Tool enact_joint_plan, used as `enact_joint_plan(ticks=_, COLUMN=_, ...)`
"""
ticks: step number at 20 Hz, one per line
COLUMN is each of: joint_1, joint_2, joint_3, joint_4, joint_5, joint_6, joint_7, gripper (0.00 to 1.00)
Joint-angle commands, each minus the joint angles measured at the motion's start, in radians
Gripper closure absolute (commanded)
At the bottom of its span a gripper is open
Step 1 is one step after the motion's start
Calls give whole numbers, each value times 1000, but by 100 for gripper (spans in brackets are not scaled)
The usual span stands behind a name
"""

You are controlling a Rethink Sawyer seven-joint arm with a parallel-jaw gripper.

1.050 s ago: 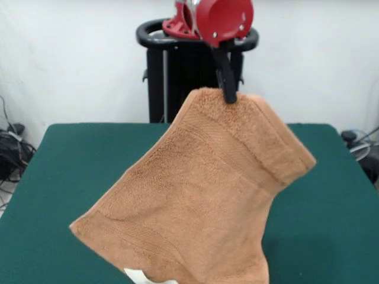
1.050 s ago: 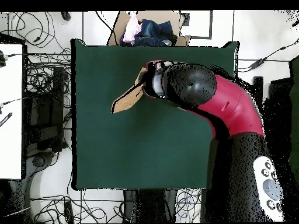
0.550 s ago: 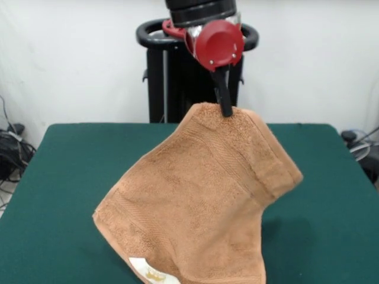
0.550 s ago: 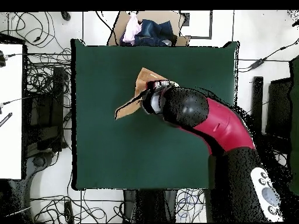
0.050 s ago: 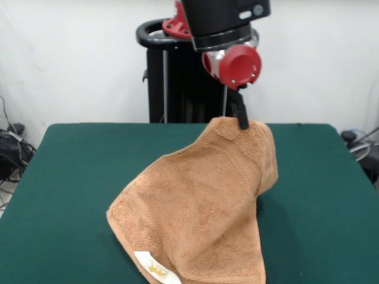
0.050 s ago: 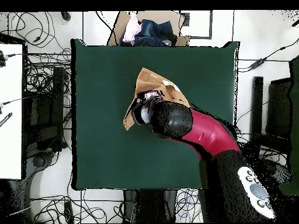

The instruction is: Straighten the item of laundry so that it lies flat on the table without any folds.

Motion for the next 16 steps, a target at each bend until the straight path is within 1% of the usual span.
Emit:
enact_joint_plan(ticks=1, joint_1=28, joint_2=14, joint_3=104, joint_4=145, joint_5=-35, joint_6=-122, joint_7=-22, gripper=100)
enact_joint_plan(ticks=3, joint_1=39, joint_2=6, joint_3=104, joint_4=160, joint_5=-35, joint_6=-142, joint_7=6, gripper=100)
enact_joint_plan(ticks=5, joint_1=29, joint_2=4, joint_3=127, joint_4=192, joint_5=-31, joint_6=-180, joint_7=20, gripper=100)
enact_joint_plan(ticks=8, joint_1=31, joint_2=-10, joint_3=134, joint_4=234, joint_5=-32, joint_6=-207, joint_7=37, gripper=100)
enact_joint_plan(ticks=12, joint_1=18, joint_2=-37, joint_3=146, joint_4=288, joint_5=-39, joint_6=-214, joint_7=29, gripper=100)
enact_joint_plan(ticks=16, joint_1=-9, joint_2=-59, joint_3=153, joint_4=338, joint_5=-64, joint_6=-221, joint_7=-1, gripper=100)
